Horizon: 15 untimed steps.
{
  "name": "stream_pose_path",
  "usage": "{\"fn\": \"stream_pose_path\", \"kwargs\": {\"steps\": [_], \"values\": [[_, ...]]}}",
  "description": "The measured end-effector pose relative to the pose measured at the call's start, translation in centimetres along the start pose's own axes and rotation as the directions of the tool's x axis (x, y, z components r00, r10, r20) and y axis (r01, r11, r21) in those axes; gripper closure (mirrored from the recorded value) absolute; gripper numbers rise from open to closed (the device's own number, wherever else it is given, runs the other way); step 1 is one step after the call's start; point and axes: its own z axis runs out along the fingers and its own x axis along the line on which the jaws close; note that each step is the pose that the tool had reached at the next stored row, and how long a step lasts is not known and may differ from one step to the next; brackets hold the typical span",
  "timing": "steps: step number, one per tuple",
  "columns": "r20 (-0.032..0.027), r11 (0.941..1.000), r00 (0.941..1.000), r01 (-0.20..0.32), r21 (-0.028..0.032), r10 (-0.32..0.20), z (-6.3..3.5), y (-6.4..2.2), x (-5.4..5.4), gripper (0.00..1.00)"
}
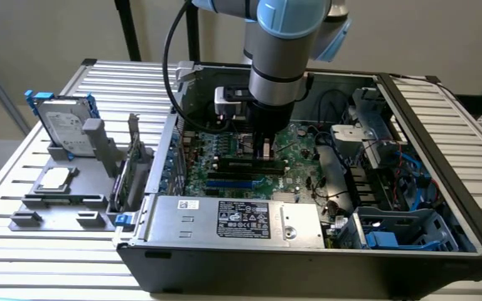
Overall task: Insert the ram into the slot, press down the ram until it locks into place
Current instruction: 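Insert the ram into the slot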
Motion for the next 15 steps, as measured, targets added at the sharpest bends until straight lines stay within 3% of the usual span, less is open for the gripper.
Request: {"fn": "stream_pose_path", "kwargs": {"steps": [7, 11, 15], "values": [[0.0002, 1.0000, 1.0000, 0.000, 0.0003, 0.000, 0.01, 0.00, 0.00, 0.87], [0.0002, 1.0000, 1.0000, 0.000, 0.0003, 0.000, 0.00, 0.00, 0.00, 0.78], [0.0002, 1.0000, 1.0000, 0.000, 0.0002, 0.000, -0.69, 0.02, -0.03, 0.78]]}}
